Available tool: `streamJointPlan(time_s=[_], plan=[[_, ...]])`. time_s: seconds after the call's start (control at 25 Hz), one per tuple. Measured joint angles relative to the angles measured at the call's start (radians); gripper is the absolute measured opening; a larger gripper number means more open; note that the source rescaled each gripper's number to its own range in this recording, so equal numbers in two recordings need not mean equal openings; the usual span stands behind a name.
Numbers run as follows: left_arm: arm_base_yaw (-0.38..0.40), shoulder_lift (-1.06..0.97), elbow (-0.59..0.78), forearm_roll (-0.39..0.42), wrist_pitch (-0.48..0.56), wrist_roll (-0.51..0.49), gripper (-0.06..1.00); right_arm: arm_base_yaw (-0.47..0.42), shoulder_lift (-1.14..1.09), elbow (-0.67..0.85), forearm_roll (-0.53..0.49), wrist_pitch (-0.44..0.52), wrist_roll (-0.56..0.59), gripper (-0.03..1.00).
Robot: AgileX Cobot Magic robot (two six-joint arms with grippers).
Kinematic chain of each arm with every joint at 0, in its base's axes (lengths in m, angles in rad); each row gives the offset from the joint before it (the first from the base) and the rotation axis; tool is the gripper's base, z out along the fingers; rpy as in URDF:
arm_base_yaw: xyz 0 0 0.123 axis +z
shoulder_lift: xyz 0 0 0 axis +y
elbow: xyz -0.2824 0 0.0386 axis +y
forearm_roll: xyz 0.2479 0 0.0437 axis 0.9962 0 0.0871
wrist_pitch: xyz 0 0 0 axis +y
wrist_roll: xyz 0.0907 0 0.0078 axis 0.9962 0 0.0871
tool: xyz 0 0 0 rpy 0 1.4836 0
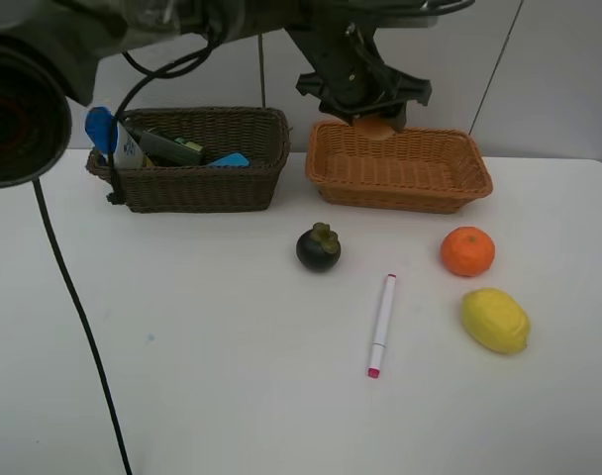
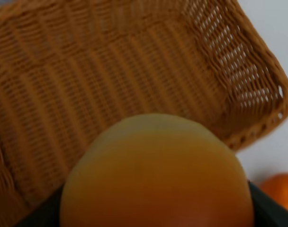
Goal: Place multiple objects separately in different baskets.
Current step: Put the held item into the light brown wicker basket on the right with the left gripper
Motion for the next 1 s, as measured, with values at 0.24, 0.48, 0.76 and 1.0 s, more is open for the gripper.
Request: streamJointPlan(time_s=[0.24, 0.48, 0.76, 1.0], plan=[[0.009, 0.135, -0.039, 0.001, -0.162, 0.0, 0.52, 0.0, 0.0, 0.0, 0.0, 0.0, 0.0, 1.0], [0.009, 0.182, -0.039, 0.002, -0.223, 0.0, 0.53, 0.0, 0.0, 0.0, 0.0, 0.0, 0.0, 1.0], [0.009, 0.184, -0.041, 0.002, -0.22, 0.0, 0.58, 0.0, 0.0, 0.0, 0.0, 0.0, 0.0, 1.0], [0.009, 0.184, -0.042, 0.018, -0.233, 0.0, 0.72, 0.0, 0.0, 0.0, 0.0, 0.0, 0.0, 1.0]])
